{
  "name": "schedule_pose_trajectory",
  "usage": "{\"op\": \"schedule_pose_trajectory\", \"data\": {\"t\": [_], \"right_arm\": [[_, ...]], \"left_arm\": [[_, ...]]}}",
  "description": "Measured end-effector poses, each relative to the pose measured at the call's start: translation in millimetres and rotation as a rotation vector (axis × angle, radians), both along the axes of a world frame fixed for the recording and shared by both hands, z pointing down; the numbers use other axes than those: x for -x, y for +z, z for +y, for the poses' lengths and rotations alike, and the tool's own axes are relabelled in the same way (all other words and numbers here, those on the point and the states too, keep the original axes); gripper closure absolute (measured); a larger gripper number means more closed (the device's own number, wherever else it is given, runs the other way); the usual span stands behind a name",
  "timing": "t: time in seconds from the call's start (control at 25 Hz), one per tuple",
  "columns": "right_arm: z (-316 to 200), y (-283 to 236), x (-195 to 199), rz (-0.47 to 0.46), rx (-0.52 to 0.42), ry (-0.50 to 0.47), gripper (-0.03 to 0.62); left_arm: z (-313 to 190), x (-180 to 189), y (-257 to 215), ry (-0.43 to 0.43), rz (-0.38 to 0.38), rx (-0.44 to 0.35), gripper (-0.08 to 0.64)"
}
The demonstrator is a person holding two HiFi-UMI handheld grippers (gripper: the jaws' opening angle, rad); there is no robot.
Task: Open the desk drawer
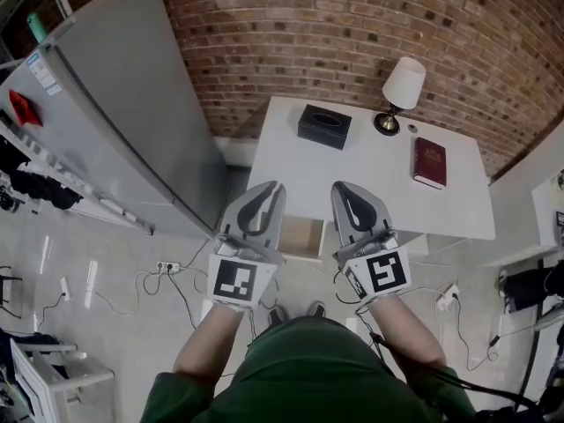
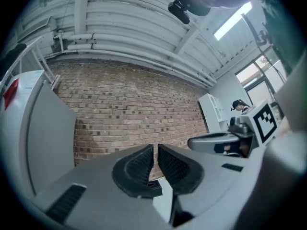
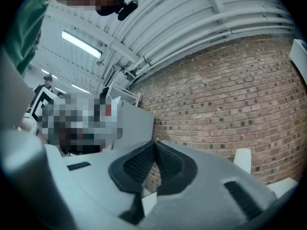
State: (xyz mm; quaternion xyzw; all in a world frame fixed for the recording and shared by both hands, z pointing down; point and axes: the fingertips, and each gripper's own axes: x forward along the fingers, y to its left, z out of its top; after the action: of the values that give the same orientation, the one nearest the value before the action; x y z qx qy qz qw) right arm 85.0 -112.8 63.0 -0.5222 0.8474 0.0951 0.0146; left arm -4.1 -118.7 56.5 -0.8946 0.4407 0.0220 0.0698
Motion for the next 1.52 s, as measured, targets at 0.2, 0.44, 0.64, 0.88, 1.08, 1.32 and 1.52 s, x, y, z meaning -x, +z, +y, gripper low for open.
{"op": "schedule_pose_trajectory", "data": {"t": [0.2,0.44,0.64,0.88,1.08,1.32,1.52], "right_arm": [[-3.7,2.3,-0.3,-0.003,0.011,0.000,0.592],[-4.1,1.1,1.5,0.000,0.003,-0.004,0.592],[-5.1,0.9,3.6,-0.001,0.006,-0.011,0.592],[-6.0,3.0,4.6,0.001,0.009,-0.014,0.592],[-6.9,4.6,5.8,-0.001,0.009,-0.013,0.592],[-8.6,5.7,7.9,-0.004,0.014,-0.012,0.592],[-10.9,6.9,11.6,-0.003,0.014,-0.005,0.592]], "left_arm": [[-4.6,1.1,7.0,0.001,0.005,0.025,0.534],[-6.7,-0.3,8.9,0.005,0.012,0.034,0.534],[-9.1,1.5,8.3,0.004,0.015,0.036,0.534],[-12.5,4.9,11.1,-0.001,0.006,0.022,0.534],[-12.7,5.5,14.1,0.002,0.005,0.040,0.534],[-14.6,7.7,15.5,0.002,0.003,0.031,0.534],[-17.0,11.8,17.3,0.005,0.003,0.037,0.534]]}}
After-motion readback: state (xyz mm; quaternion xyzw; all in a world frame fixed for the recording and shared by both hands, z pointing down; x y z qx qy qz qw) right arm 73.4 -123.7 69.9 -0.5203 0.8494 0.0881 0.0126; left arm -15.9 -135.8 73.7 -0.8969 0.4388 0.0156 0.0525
